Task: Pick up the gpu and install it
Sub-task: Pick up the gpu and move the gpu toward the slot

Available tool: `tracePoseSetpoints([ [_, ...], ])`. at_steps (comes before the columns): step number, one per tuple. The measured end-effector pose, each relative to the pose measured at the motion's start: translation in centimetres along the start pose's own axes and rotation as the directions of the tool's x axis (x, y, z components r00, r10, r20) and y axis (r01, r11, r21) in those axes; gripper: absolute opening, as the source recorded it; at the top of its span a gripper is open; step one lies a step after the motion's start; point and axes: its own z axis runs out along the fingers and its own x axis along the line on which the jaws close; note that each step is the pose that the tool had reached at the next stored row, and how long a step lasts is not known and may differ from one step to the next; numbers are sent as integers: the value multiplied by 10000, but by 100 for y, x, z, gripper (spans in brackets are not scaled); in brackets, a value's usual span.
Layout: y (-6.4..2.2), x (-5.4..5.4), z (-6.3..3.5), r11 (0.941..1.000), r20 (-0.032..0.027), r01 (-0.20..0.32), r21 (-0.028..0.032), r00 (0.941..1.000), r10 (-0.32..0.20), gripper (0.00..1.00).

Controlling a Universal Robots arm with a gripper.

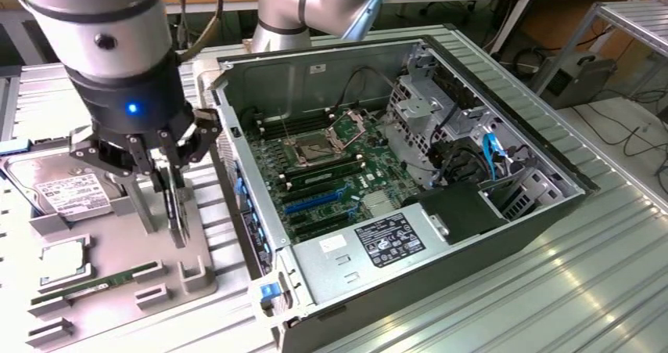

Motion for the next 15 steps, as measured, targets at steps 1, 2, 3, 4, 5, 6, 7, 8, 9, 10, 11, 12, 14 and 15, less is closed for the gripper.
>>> tracePoseSetpoints([
  [1,12,-10,-182,10000,-18,1,1,10000,-1,26],
  [2,16,-15,-248,10000,-24,1,0,10000,-1,26],
  [3,19,-20,-295,10000,-28,2,1,10000,-2,26],
  [4,22,-27,-346,10000,-34,3,1,10000,-3,26],
  [5,24,-34,-395,10000,-40,4,1,10000,-4,26],
  [6,26,-44,-439,10000,-46,4,0,10000,-4,26],
  [7,28,-58,-499,10000,-57,5,0,10000,-5,26],
  [8,29,-75,-560,10000,-67,7,-2,10000,-7,26],
  [9,30,-102,-645,10000,-85,8,-6,10000,-8,26],
  [10,29,-134,-724,10000,-113,9,-9,9999,-9,26],
  [11,28,-165,-786,10000,-142,10,-11,9999,-10,26],
  [12,26,-200,-859,10000,-175,10,-14,9998,-10,26],
  [14,24,-266,-986,10000,-241,8,-19,9997,-9,26],
  [15,24,-303,-1046,10000,-278,8,-20,9996,-8,26],
])
